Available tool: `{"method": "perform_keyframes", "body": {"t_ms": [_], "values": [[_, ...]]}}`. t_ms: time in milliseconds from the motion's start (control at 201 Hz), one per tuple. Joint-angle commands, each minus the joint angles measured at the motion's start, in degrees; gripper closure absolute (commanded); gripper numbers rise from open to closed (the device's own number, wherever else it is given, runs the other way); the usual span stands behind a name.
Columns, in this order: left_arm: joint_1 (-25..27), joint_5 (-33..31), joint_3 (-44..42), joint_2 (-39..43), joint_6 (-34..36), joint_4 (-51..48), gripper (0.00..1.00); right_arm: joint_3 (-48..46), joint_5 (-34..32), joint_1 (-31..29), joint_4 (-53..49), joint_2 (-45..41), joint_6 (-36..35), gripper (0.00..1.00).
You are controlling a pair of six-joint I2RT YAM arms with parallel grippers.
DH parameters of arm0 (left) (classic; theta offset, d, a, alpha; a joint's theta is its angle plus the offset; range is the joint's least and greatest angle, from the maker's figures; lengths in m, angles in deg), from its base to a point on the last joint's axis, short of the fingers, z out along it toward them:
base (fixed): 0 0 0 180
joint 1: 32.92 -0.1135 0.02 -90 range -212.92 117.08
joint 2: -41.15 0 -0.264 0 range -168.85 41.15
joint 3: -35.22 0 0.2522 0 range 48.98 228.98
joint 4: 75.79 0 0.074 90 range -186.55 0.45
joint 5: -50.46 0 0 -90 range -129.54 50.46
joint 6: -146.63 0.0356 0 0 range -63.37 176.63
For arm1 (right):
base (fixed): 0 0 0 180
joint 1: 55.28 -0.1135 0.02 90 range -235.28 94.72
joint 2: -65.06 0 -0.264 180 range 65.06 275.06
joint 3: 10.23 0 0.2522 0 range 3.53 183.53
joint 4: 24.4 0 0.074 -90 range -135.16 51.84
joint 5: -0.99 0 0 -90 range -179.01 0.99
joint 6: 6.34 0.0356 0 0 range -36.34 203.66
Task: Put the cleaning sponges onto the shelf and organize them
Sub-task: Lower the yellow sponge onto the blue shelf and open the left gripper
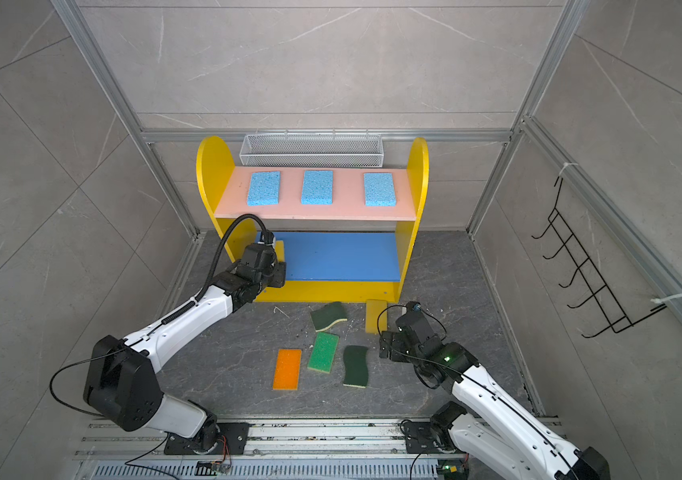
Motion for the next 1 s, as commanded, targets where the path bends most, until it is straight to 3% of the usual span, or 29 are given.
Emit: {"method": "perform_keyframes", "body": {"t_ms": [0, 408, 682, 996], "values": [[-1.2, 1.2, 3.1, -2.3, 1.9, 3.7, 0.35, 2.0, 0.2, 0.0, -0.4, 0.6, -0.5, 0.01], [-1.4, 1.4, 6.1, -8.3, 2.9, 5.7, 0.34, 2.7, 0.3, 0.0, 0.5, 3.3, 0.0, 0.01], [-1.8, -1.0, 6.0, -9.5, 1.7, 4.1, 0.22, 2.8, 0.5, 0.0, 0.5, 4.0, 0.4, 0.01], [-2.0, -3.3, 6.2, -8.7, 0.8, 2.3, 0.17, 2.8, 0.5, 0.0, -0.4, 2.9, 0.7, 0.01]]}}
